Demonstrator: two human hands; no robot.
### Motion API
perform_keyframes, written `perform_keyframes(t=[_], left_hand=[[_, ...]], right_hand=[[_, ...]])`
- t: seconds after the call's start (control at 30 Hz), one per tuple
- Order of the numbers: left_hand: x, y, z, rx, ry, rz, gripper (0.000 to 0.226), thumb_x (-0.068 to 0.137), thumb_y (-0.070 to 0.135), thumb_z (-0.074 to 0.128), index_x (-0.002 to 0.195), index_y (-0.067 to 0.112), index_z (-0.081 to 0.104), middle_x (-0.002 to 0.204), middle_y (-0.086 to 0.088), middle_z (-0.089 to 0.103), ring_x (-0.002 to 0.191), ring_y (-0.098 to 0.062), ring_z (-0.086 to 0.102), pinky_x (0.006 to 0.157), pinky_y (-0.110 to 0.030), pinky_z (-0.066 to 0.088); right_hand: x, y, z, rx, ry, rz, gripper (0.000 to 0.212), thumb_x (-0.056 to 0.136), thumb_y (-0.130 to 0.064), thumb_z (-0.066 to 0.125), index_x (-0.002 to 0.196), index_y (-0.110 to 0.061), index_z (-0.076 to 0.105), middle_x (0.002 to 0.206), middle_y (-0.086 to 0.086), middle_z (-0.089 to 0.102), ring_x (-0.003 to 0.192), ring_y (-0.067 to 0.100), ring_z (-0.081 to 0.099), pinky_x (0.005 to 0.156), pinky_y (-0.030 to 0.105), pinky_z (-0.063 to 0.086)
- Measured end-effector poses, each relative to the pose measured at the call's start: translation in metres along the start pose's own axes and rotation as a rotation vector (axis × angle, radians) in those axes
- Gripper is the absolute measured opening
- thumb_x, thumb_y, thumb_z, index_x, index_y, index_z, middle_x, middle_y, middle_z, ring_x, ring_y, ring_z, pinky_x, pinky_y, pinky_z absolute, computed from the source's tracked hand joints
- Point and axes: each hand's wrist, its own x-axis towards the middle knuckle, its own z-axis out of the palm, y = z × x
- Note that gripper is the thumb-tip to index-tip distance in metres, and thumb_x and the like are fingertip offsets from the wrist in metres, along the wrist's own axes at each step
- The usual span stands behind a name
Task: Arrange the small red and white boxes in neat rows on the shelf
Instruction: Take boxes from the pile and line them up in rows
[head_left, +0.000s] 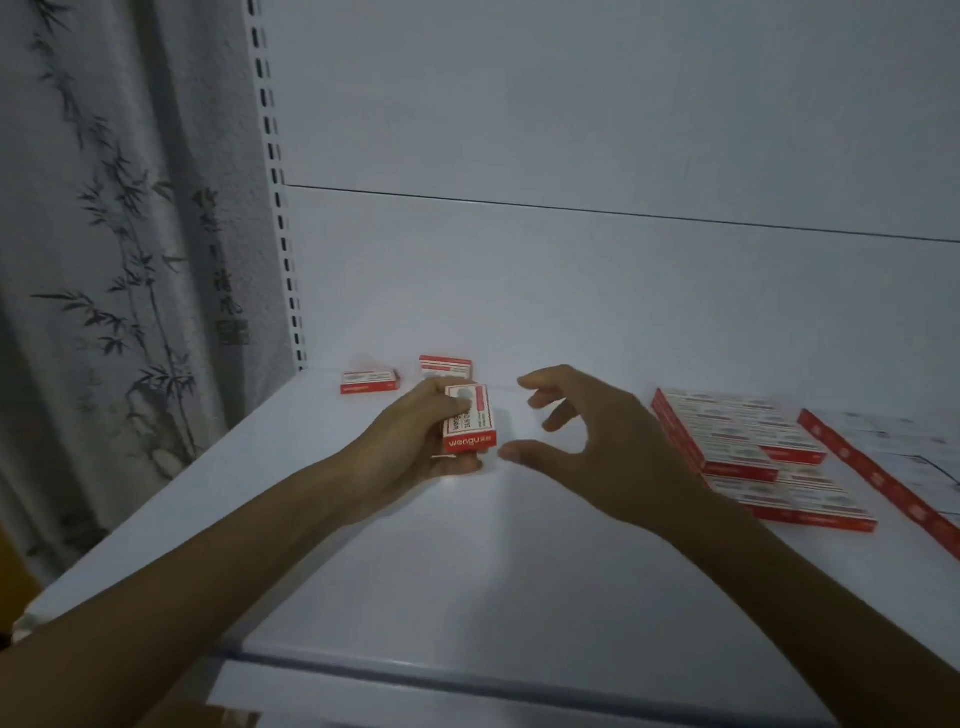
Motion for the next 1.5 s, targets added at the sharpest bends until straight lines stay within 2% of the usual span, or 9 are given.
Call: perform_keyframes(t=[0.17, 0.3, 0.37, 0.47, 0.63, 0.87, 1.03, 1.17, 1.5], left_hand=[[0.009, -0.015, 0.079, -0.031, -0.153, -0.095, 0.021, 0.088, 0.016, 0.046, 0.104, 0.014, 0.059, 0.080, -0.007, 0.064, 0.062, -0.014, 0.059, 0.062, -0.029, 0.056], [0.023, -0.033, 0.144, -0.074, -0.362, -0.159, 0.046, 0.081, 0.047, 0.046, 0.104, 0.011, 0.061, 0.072, -0.005, 0.063, 0.057, -0.012, 0.055, 0.062, -0.028, 0.054], [0.029, -0.046, 0.172, -0.062, -0.463, -0.133, 0.071, 0.068, 0.070, 0.054, 0.113, 0.016, 0.058, 0.074, -0.002, 0.063, 0.059, -0.010, 0.057, 0.067, -0.028, 0.053], [0.042, -0.065, 0.207, -0.030, -0.538, -0.056, 0.095, 0.047, 0.065, 0.078, 0.123, 0.014, 0.052, 0.088, -0.011, 0.052, 0.067, -0.009, 0.057, 0.074, -0.027, 0.054], [0.055, -0.079, 0.248, -0.124, -0.645, -0.060, 0.077, 0.049, 0.052, 0.083, 0.115, 0.021, 0.060, 0.108, -0.011, 0.061, 0.090, -0.018, 0.064, 0.083, -0.030, 0.053], [0.069, -0.073, 0.262, 0.367, -0.190, 0.210, 0.086, 0.061, 0.081, 0.050, 0.121, 0.019, 0.050, 0.058, 0.005, 0.053, 0.054, -0.009, 0.050, 0.053, -0.020, 0.042], [0.086, -0.087, 0.232, 0.848, 0.153, 0.441, 0.049, 0.075, 0.064, 0.057, 0.109, 0.028, 0.057, 0.092, 0.013, 0.062, 0.088, -0.002, 0.059, 0.077, -0.024, 0.047], [0.096, -0.105, 0.216, 1.179, 0.055, 0.431, 0.076, 0.064, 0.074, 0.047, 0.120, 0.023, 0.055, 0.130, 0.007, 0.050, 0.121, -0.011, 0.043, 0.101, -0.033, 0.039], [0.110, -0.119, 0.209, 1.379, -0.047, 0.434, 0.098, 0.067, 0.089, 0.020, 0.144, 0.028, 0.027, 0.154, 0.008, 0.019, 0.143, -0.009, 0.006, 0.116, -0.034, 0.012]], right_hand=[[-0.039, 0.053, -0.035, -0.040, 0.116, -0.114, 0.040, 0.078, -0.048, 0.061, 0.115, -0.035, 0.053, 0.118, -0.015, 0.057, 0.103, -0.005, 0.047, 0.087, 0.015, 0.036], [-0.080, 0.090, -0.066, 0.020, 0.205, -0.151, 0.025, 0.091, -0.055, 0.037, 0.114, -0.046, 0.046, 0.106, -0.011, 0.060, 0.106, 0.005, 0.047, 0.096, 0.031, 0.039], [-0.097, 0.109, -0.086, 0.025, 0.229, -0.110, 0.019, 0.093, -0.043, 0.042, 0.110, -0.040, 0.049, 0.102, -0.018, 0.061, 0.106, -0.004, 0.047, 0.095, 0.015, 0.039], [-0.118, 0.134, -0.111, 0.033, 0.242, -0.090, 0.027, 0.085, -0.020, 0.057, 0.108, -0.034, 0.054, 0.104, -0.017, 0.058, 0.100, -0.022, 0.045, 0.088, -0.003, 0.031], [-0.136, 0.164, -0.136, 0.050, 0.286, -0.113, 0.031, 0.080, -0.016, 0.062, 0.107, -0.030, 0.058, 0.103, -0.019, 0.055, 0.098, -0.029, 0.043, 0.086, -0.007, 0.026], [-0.128, 0.195, -0.157, -0.052, 0.268, -0.087, 0.025, 0.084, -0.024, 0.058, 0.107, -0.017, 0.063, 0.099, -0.006, 0.065, 0.089, -0.003, 0.054, 0.077, 0.003, 0.040], [-0.112, 0.210, -0.160, -0.234, 0.088, 0.075, 0.029, 0.089, -0.028, 0.058, 0.116, -0.017, 0.061, 0.110, 0.003, 0.065, 0.095, 0.016, 0.060, 0.086, 0.031, 0.050], [-0.108, 0.212, -0.148, -0.344, -0.026, 0.102, 0.031, 0.091, -0.032, 0.052, 0.120, -0.021, 0.059, 0.115, 0.000, 0.063, 0.099, 0.016, 0.059, 0.089, 0.029, 0.046], [-0.107, 0.224, -0.125, -0.284, -0.063, 0.130, 0.033, 0.091, -0.036, 0.049, 0.119, -0.022, 0.062, 0.117, 0.000, 0.062, 0.100, 0.016, 0.060, 0.083, 0.018, 0.037]])
